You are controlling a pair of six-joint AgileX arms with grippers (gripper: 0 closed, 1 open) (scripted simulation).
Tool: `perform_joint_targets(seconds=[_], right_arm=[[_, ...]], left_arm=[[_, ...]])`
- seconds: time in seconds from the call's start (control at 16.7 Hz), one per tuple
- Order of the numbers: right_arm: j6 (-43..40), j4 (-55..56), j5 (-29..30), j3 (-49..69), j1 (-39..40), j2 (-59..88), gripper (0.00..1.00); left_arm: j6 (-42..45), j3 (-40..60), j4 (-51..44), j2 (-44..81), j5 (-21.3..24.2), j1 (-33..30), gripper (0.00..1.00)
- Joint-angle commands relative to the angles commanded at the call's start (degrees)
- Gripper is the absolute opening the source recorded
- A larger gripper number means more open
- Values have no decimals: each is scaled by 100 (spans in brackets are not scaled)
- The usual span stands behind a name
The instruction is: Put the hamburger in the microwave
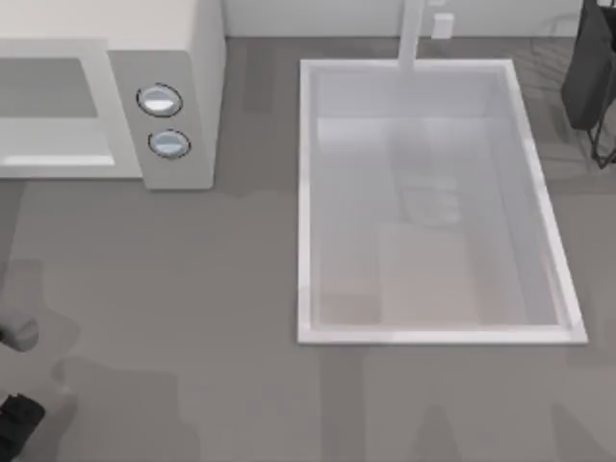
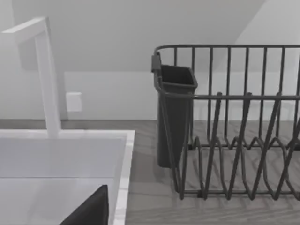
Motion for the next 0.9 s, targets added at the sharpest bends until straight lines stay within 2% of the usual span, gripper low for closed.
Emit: perform_joint_targets(seconds=[0.66,0.9], right_arm=[[0,0,0,0,0,0,100],[0,0,0,0,0,0,100]], left_arm=[[0,0,0,0,0,0,2],[0,0,0,0,0,0,0]])
